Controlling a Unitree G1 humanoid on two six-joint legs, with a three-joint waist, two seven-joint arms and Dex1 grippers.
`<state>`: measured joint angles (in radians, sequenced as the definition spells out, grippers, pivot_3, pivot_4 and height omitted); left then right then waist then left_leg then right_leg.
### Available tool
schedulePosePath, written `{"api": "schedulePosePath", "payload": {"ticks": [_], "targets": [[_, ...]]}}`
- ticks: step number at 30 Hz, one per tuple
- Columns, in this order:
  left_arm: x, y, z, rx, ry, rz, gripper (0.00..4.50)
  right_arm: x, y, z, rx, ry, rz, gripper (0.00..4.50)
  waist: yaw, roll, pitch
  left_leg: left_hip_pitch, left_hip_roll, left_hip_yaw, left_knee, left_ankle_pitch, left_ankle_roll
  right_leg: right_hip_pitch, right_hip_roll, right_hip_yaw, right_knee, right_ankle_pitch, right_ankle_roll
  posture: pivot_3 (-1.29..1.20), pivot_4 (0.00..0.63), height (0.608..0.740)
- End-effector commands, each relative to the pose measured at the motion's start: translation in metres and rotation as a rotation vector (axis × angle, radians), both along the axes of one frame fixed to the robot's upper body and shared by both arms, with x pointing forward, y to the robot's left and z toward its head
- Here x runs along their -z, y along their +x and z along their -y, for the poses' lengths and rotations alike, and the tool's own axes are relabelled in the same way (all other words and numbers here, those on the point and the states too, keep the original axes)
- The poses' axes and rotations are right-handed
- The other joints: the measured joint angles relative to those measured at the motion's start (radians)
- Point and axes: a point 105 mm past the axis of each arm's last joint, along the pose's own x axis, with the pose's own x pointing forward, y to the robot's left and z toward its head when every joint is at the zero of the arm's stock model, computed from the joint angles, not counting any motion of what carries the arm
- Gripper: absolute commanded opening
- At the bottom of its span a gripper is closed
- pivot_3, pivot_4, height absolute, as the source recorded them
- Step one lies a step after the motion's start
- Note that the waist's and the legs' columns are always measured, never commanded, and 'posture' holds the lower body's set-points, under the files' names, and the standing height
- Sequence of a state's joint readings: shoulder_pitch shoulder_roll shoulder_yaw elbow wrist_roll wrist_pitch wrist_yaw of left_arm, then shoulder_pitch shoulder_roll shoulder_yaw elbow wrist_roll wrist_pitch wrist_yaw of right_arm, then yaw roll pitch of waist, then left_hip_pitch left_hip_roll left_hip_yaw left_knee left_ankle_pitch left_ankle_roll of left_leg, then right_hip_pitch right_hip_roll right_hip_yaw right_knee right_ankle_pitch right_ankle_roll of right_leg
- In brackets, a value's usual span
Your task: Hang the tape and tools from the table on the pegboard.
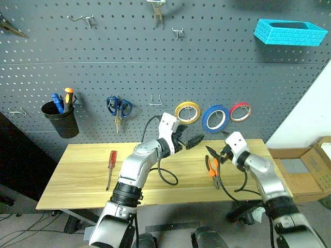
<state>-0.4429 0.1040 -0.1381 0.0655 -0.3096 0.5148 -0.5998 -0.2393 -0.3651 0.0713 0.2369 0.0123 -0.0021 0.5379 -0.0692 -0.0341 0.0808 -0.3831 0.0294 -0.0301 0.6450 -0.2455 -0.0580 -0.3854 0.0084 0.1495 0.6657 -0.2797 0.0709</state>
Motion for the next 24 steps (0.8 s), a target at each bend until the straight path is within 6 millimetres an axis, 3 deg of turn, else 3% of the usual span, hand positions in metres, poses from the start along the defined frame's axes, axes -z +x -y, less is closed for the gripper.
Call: {"api": "schedulePosePath", "payload": {"ticks": [1,5,7,10,15,24], "targets": [[-0.002,-0.014,-0.002,0.008,0.016,0.039,4.50,-0.004,-0.011,-0.001,0.085,0.034,-0.074,4.47,0.000,0.001,0.001,0.000,0.000,0.000,0.000,0.000,0.000,0.000,0.000,0.000,0.000,0.000,0.000,0.03,0.075,0.740],[0.019,-0.036,-0.010,0.022,0.079,0.010,4.50,0.009,-0.020,0.000,0.176,0.021,-0.214,4.47,0.000,0.005,0.007,0.001,0.000,0.002,0.000,0.000,0.000,0.000,0.000,0.002,0.000,0.000,0.001,0.02,0.109,0.740],[0.034,-0.054,-0.015,0.065,0.157,0.007,4.50,0.015,-0.014,0.001,0.256,0.047,-0.311,4.47,-0.002,0.006,0.019,0.002,0.000,0.002,0.000,0.000,0.000,0.000,0.000,0.002,0.001,-0.003,0.005,0.02,0.142,0.740],[0.044,-0.071,-0.024,0.083,0.193,-0.022,4.50,0.022,0.000,0.009,0.401,0.102,-0.453,4.47,-0.006,0.008,0.048,0.005,0.001,0.002,0.001,0.001,0.001,0.002,0.001,0.003,0.001,-0.004,-0.001,0.03,0.187,0.740],[0.043,-0.073,-0.031,0.070,0.216,-0.019,4.50,0.032,0.012,0.019,0.537,0.127,-0.598,4.47,0.013,0.008,0.094,0.001,0.000,0.000,0.002,0.002,0.003,0.001,0.001,0.001,0.001,-0.002,0.002,0.06,0.234,0.740],[0.038,-0.077,-0.028,0.052,0.203,-0.035,4.50,0.036,0.027,0.015,0.560,0.123,-0.668,4.47,0.016,0.011,0.139,-0.017,0.000,-0.002,0.001,-0.003,0.007,-0.014,-0.001,-0.001,-0.002,0.002,0.000,0.07,0.283,0.740]]}}
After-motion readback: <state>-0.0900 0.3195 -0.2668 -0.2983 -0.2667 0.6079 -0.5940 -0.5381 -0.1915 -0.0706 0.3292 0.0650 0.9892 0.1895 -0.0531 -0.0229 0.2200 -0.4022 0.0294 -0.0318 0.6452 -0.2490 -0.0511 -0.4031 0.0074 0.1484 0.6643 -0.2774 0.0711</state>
